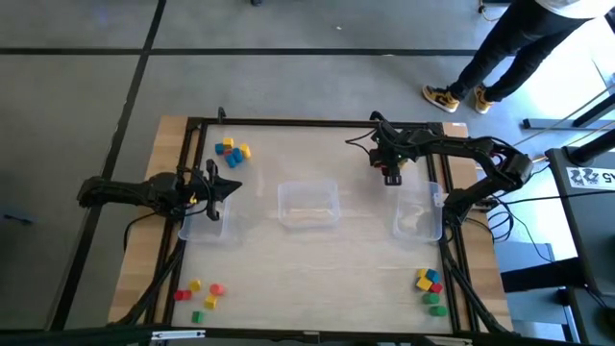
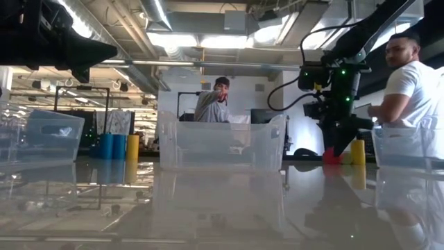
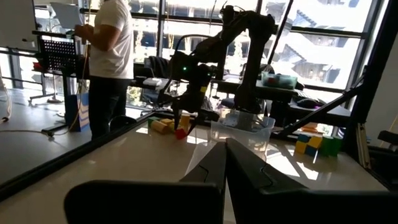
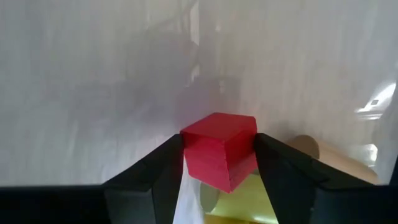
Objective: Sort blocks by size
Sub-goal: Put the red cube block into the right transparent bin
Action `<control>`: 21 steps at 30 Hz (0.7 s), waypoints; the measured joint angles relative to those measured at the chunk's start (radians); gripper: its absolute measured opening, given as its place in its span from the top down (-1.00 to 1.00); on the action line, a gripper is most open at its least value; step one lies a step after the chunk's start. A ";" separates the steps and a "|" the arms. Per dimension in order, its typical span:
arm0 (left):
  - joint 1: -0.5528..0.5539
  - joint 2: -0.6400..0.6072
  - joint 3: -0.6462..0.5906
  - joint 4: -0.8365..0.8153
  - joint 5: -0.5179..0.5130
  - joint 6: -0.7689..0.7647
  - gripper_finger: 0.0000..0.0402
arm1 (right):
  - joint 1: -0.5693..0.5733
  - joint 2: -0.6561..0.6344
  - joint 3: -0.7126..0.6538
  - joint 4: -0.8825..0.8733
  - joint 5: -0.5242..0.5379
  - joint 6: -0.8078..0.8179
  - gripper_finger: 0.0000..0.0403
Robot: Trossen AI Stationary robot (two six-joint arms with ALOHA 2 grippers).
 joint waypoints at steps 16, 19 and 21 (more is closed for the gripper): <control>0.001 0.000 0.000 -0.006 0.000 0.001 0.97 | -0.005 0.052 -0.014 -0.021 0.046 -0.024 0.12; 0.001 0.000 0.000 -0.006 0.000 0.001 0.97 | -0.003 0.052 -0.014 -0.021 0.047 -0.025 0.22; 0.001 0.000 0.000 -0.005 0.000 0.001 0.97 | -0.004 0.052 -0.012 -0.014 0.047 -0.033 0.27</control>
